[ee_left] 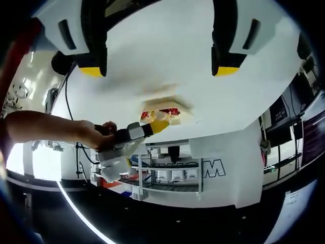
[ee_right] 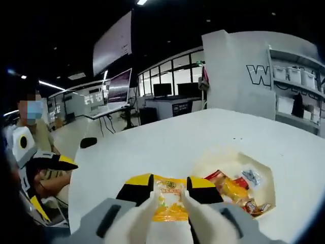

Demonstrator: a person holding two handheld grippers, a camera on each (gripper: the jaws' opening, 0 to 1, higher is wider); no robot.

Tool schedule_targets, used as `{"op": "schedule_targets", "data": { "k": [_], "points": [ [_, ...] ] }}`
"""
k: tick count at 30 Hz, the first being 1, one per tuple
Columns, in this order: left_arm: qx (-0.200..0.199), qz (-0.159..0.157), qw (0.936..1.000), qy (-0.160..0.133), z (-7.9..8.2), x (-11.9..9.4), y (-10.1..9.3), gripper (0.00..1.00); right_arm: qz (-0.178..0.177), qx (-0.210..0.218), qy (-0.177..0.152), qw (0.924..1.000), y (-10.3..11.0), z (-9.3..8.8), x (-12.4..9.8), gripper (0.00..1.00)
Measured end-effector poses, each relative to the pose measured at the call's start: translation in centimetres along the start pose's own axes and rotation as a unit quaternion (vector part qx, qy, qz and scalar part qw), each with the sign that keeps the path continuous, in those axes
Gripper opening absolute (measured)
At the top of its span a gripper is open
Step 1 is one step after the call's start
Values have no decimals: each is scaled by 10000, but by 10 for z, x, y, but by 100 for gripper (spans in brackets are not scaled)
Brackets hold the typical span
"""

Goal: Place the target food into the container with the food tongs after gripping and lifting it, then release it inside without dropping or visibly crushing the food.

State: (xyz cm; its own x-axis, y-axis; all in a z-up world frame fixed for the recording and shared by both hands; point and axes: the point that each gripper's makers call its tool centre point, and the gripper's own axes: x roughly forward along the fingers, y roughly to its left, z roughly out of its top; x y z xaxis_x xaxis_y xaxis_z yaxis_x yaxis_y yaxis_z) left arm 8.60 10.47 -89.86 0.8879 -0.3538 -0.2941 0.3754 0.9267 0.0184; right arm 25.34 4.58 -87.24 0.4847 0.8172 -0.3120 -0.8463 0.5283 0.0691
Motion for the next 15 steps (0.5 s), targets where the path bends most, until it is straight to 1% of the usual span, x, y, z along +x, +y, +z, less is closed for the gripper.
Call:
{"op": "schedule_targets", "data": {
  "k": [3,6,10,15],
  "points": [
    [-7,-10,10000,-22,1,0,0,83,-88,-44,-34,9999,-11,8,-2,20],
    [15,-12,10000,-15,1,0,0,83,-227,-179,-45,9996,-24,16,-3,20],
    [-12,3,10000,-21,0,-1,1,83,-370,-162,-124,9991,-41,26,-5,20],
    [6,7,10000,-20,1,-1,2,83,-504,-251,-50,9984,-55,28,-2,20]
  ]
}}
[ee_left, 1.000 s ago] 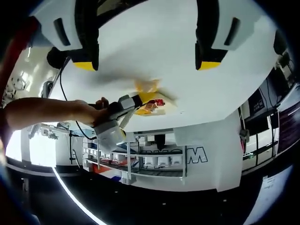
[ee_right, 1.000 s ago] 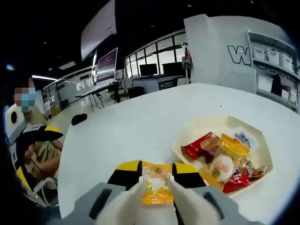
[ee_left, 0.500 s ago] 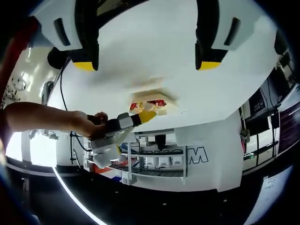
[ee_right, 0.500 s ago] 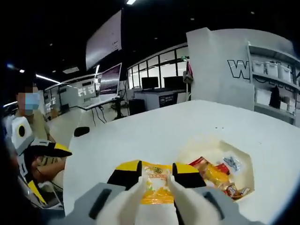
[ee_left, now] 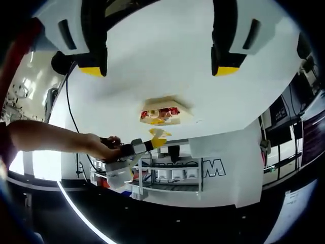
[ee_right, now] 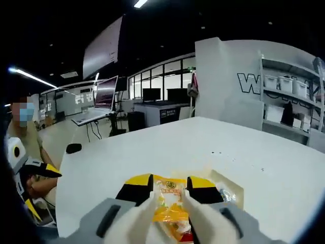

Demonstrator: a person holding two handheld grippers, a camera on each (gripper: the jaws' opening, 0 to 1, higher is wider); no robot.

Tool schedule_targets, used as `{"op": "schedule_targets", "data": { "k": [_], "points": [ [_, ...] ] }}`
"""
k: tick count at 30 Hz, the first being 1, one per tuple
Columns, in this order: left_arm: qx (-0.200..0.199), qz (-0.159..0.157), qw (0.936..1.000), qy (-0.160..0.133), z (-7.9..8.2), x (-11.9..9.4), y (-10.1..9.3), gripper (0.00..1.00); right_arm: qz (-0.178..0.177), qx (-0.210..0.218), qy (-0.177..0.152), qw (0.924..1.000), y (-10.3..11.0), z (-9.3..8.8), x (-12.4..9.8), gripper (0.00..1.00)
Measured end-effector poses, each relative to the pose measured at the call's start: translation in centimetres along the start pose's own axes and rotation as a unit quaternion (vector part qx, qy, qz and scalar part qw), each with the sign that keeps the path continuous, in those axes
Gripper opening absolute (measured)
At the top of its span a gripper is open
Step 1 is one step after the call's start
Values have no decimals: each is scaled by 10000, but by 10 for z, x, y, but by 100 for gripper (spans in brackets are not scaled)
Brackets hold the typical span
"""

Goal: Place the target food into the container with the food tongs after gripping and lifting it, then release it inside without dropping or visibly crushing the food.

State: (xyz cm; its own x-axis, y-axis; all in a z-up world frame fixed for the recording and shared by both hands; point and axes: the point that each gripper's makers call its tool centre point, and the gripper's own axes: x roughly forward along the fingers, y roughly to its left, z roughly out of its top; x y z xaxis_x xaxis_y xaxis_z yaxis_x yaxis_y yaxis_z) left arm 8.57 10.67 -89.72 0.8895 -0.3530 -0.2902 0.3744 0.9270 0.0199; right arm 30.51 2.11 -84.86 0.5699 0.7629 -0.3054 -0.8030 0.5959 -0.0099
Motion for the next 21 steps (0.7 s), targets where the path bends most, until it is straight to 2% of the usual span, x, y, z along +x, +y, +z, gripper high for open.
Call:
{"op": "schedule_targets", "data": {
  "k": [3,6,12,21],
  "points": [
    [-11,4,10000,3,0,-1,1,83,-69,-82,54,9999,-8,0,6,21],
    [-34,14,10000,19,-2,-1,2,83,-201,-302,379,9986,-20,-14,14,21],
    [-54,121,9999,23,-4,-3,11,83,-303,-224,352,9987,-34,-17,22,22],
    [-76,87,9999,34,-5,-1,12,82,-365,-218,347,9985,-40,-21,21,23]
  ]
}}
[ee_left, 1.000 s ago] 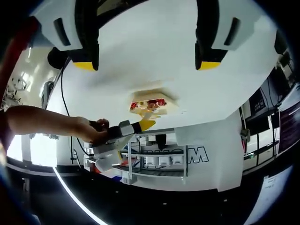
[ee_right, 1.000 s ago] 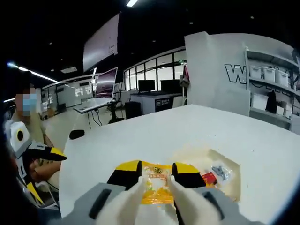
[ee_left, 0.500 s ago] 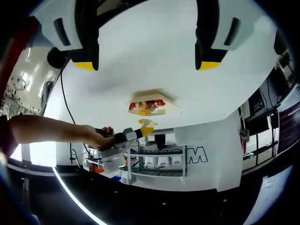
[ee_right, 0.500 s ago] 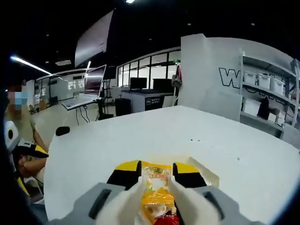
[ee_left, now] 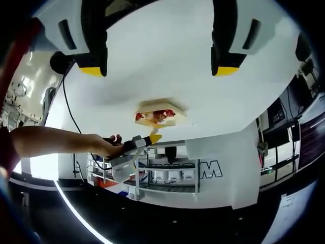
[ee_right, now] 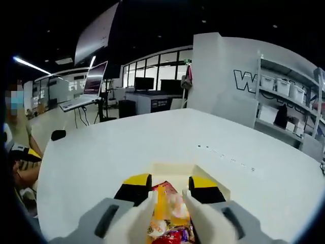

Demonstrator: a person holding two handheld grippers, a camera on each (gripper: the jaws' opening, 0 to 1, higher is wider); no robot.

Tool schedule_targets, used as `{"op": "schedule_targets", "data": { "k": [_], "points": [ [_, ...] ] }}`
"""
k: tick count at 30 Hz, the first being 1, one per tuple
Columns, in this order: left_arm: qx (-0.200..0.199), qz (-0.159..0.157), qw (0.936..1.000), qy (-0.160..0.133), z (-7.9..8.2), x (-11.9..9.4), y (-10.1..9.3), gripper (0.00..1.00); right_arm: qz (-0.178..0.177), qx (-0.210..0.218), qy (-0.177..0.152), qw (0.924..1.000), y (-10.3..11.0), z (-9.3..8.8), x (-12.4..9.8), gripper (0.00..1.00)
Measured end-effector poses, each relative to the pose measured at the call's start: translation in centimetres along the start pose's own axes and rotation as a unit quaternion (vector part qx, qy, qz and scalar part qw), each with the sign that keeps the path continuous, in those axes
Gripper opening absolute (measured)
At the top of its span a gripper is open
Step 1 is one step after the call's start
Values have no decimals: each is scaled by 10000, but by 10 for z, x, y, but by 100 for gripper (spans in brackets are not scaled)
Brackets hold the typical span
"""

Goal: Place the target food into the container with the food tongs after gripping and lifting it, then release it inside without dropping or visibly crushing the food.

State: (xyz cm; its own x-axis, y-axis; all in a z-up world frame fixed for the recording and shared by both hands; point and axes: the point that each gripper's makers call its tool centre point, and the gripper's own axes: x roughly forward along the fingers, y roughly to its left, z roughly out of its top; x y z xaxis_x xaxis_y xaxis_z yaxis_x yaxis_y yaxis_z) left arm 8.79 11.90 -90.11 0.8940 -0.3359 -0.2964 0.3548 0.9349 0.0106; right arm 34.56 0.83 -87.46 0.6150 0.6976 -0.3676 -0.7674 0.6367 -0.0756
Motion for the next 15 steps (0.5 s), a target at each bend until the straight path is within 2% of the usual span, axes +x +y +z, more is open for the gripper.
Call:
{"op": "schedule_targets", "data": {
  "k": [5,15],
  "points": [
    [-2,-19,10000,27,-2,2,-1,82,-58,-9,-1,10000,-5,-1,-2,24],
    [-6,-9,10000,0,-1,2,-1,83,-159,146,-229,9995,-12,4,-17,24]
  ]
}}
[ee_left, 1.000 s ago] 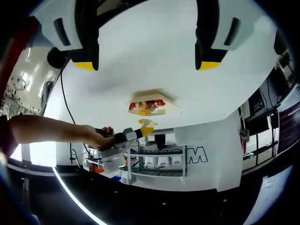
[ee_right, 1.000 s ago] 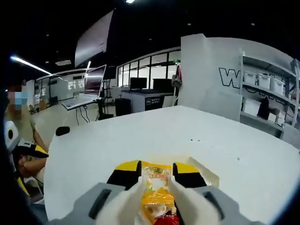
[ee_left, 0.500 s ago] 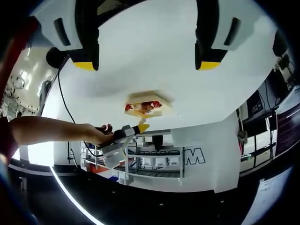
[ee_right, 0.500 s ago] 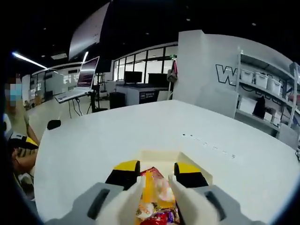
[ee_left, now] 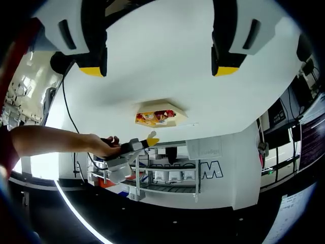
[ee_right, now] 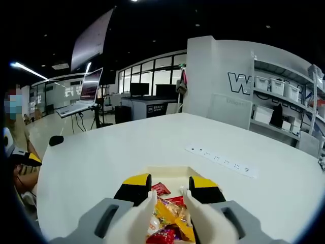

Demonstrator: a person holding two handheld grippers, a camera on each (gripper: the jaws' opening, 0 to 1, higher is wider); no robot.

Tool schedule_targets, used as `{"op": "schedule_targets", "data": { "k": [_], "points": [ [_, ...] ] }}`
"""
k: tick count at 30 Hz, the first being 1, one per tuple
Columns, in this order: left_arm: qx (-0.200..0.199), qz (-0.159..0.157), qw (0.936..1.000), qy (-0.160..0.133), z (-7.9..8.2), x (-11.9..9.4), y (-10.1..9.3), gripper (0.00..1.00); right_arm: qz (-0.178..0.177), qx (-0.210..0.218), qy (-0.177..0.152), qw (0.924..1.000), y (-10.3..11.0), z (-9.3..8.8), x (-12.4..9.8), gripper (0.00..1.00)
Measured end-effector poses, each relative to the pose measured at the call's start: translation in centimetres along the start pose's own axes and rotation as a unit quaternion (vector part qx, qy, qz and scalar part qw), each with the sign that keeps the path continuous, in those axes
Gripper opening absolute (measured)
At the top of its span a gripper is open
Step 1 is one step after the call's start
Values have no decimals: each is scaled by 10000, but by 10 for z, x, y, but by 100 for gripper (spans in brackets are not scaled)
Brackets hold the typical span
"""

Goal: Place the target food into the container with the food tongs after gripping and lifting it, then release it inside without dropping or visibly crushing the food.

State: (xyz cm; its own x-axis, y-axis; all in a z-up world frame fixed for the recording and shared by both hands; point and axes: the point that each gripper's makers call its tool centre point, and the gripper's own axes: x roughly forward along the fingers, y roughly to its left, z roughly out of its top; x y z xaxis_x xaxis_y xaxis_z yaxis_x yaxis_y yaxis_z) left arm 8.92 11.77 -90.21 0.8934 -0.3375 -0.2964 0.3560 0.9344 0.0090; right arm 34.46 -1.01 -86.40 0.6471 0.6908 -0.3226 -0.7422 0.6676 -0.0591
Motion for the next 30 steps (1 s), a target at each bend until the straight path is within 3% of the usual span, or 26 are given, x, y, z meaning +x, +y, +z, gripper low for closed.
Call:
{"op": "schedule_targets", "data": {
  "k": [14,30],
  "points": [
    [11,-13,10000,-51,5,-1,-2,83,86,116,-340,9993,13,11,-23,24],
    [-16,-157,9999,-47,4,1,-7,83,414,163,-596,9972,47,-5,-52,25]
  ]
}}
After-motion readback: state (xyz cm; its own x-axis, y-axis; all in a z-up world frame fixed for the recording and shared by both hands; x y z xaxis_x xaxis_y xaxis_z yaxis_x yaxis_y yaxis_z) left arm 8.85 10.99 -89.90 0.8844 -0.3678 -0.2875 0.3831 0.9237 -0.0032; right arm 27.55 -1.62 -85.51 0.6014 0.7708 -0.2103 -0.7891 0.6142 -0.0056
